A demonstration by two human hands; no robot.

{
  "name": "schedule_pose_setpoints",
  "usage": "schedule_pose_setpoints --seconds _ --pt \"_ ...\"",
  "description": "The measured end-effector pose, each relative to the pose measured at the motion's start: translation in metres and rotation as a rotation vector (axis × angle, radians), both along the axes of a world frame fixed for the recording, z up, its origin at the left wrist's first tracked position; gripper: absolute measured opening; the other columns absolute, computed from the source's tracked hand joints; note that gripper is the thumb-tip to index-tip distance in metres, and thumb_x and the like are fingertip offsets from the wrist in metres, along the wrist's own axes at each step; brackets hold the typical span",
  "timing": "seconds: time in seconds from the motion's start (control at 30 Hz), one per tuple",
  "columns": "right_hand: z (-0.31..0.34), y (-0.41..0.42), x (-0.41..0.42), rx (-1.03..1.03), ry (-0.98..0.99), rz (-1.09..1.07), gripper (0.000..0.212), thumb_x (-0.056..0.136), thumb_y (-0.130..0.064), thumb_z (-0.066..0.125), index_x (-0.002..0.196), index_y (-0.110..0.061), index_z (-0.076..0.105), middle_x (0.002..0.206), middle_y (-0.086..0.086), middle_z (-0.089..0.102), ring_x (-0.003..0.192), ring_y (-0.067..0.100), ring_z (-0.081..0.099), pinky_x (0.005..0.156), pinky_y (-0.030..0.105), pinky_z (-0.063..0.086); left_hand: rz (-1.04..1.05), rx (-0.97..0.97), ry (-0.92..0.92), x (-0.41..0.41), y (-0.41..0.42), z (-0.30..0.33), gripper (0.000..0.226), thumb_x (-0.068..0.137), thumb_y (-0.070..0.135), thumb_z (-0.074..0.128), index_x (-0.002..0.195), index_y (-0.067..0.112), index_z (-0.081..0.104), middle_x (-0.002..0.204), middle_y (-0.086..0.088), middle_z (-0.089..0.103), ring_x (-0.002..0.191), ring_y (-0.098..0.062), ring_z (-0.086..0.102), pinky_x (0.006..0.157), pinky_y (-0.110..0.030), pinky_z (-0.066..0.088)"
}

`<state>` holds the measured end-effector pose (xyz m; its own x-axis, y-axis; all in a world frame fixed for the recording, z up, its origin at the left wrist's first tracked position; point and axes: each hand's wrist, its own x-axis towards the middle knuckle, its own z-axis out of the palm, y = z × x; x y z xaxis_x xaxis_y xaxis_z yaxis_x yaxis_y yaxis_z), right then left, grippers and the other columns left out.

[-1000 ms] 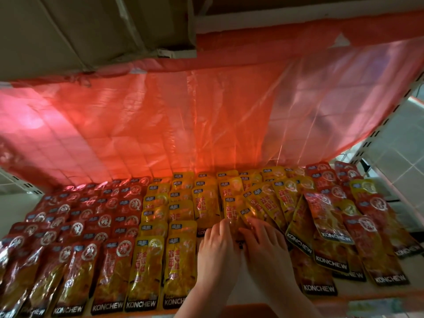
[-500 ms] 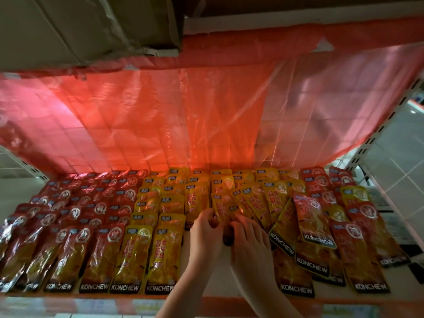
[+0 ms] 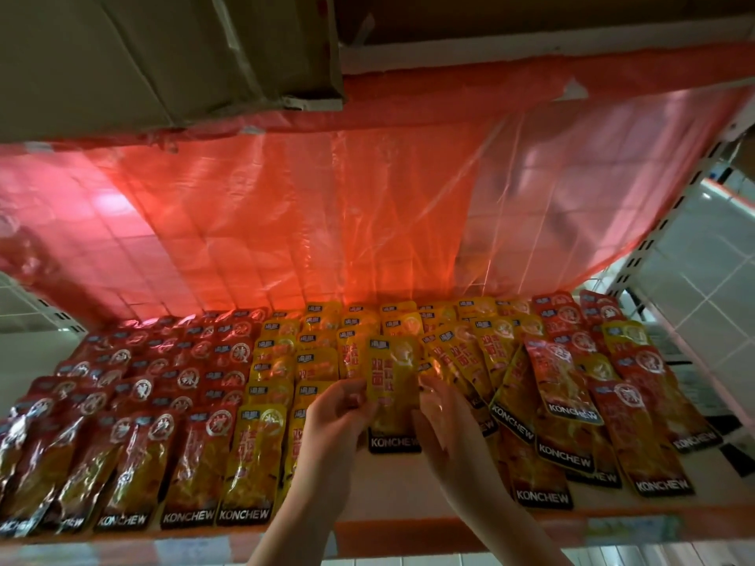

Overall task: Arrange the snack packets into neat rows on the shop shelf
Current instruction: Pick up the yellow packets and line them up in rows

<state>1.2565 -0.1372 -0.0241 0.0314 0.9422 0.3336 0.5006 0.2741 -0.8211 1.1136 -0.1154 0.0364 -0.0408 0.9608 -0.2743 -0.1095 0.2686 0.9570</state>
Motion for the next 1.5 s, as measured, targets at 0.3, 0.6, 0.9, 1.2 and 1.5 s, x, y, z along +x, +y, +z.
schedule_pose_setpoints --seconds 0.3,0.6,0.9,1.2,1.5 --pt "0.010 0.018 -0.023 -0.290 0.434 -0.091 0.040 0.089 -0.015 0.061 0.125 -0.018 0.043 0.100 0.005 0.065 0.089 0.014 0.066 0.076 0.035 0.057 -0.204 0.227 0.509 -0.032 0.006 -0.015 0.027 0.089 0.002 0.056 0.098 0.027 0.063 0.094 0.009 0.066 0.087 -0.004 0.063 0.070 -0.019 0.054" --pt "0.007 0.048 -0.050 -0.140 -0.008 -0.211 0.043 0.090 -0.012 0.059 0.130 -0.010 0.044 0.077 -0.005 0.058 0.059 0.000 0.054 0.051 0.012 0.040 -0.097 0.381 0.754 -0.056 0.028 -0.020 0.024 0.091 0.010 0.053 0.109 0.021 0.065 0.098 0.013 0.064 0.086 0.003 0.057 0.072 -0.016 0.049" --pt "-0.027 0.061 -0.074 -0.067 -0.446 -0.395 0.047 0.068 -0.013 0.082 0.107 0.000 0.060 0.099 0.015 0.063 0.091 0.031 0.062 0.074 0.034 0.052 -0.316 0.356 1.193 -0.037 0.071 -0.016 0.040 0.093 0.014 0.045 0.133 0.016 0.042 0.133 -0.002 0.049 0.124 -0.021 0.042 0.103 -0.036 0.039" --pt "-0.035 0.049 -0.071 0.123 -0.548 -0.419 0.046 0.057 -0.013 0.086 0.098 -0.008 0.065 0.087 0.004 0.064 0.080 0.023 0.063 0.070 0.033 0.054 -0.467 0.327 1.314 -0.027 0.093 -0.023 0.044 0.093 0.013 0.042 0.136 0.017 0.037 0.142 -0.002 0.040 0.133 -0.026 0.029 0.109 -0.041 0.025" --pt "-0.037 0.048 -0.072 0.114 -0.563 -0.422 0.041 0.060 -0.015 0.083 0.093 -0.011 0.060 0.087 0.003 0.062 0.079 0.022 0.060 0.069 0.034 0.052 -0.450 0.425 1.303 -0.026 0.093 -0.033 0.037 0.096 0.026 0.041 0.132 0.023 0.041 0.144 0.006 0.038 0.135 -0.022 0.025 0.108 -0.040 0.024"
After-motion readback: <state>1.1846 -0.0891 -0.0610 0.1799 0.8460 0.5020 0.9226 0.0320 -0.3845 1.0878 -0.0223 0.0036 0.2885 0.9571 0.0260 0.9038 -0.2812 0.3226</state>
